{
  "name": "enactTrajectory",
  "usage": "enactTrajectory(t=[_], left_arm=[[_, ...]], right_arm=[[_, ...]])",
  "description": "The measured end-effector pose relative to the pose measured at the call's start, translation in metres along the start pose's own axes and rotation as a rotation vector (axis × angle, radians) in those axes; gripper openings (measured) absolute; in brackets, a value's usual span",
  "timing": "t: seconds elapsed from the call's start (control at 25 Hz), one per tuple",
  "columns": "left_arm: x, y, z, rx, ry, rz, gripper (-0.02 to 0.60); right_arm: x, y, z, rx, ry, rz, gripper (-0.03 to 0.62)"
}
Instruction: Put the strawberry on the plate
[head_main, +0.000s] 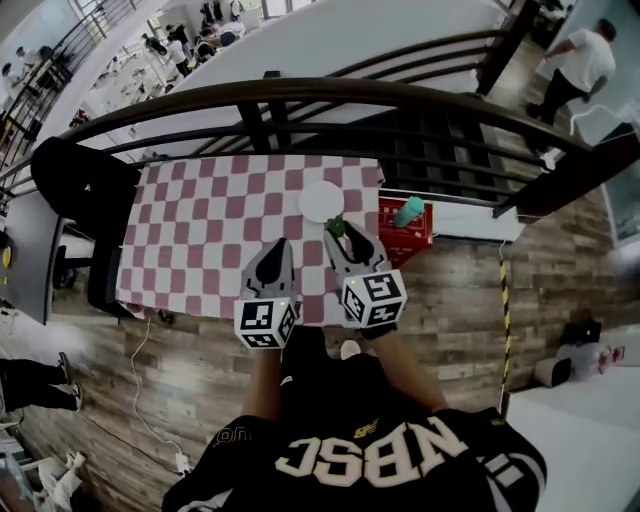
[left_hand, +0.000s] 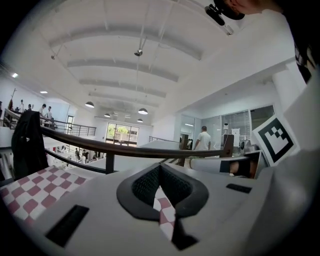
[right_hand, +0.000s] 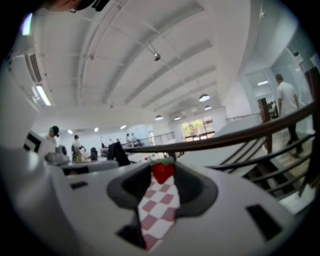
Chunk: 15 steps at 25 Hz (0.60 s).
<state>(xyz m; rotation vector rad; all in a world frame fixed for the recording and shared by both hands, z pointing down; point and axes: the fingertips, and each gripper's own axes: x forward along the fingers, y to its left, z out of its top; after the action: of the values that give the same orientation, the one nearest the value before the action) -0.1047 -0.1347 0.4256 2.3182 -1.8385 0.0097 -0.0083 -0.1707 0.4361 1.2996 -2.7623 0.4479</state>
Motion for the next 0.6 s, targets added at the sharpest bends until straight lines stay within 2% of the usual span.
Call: enactTrajectory(t=[0.28, 0.44, 0.6], left_arm=[[0.078, 0.032, -0.028, -0.044, 0.116, -0.089, 0.009], [0.111, 0.049, -0.045, -0.030, 0.164, -0.104, 0.009], [0.134, 0.066, -0.075, -0.038, 0.248, -0.110, 0.009]], right_arm=[[0.066, -0.043, -0.016, 0.003, 0.091, -0.103, 0.150], [0.093, -0.067, -0.040, 0.033, 0.146, -0.137, 0.150], [0.114, -0.083, -0.072, 0.072, 0.221, -0.154, 0.150]])
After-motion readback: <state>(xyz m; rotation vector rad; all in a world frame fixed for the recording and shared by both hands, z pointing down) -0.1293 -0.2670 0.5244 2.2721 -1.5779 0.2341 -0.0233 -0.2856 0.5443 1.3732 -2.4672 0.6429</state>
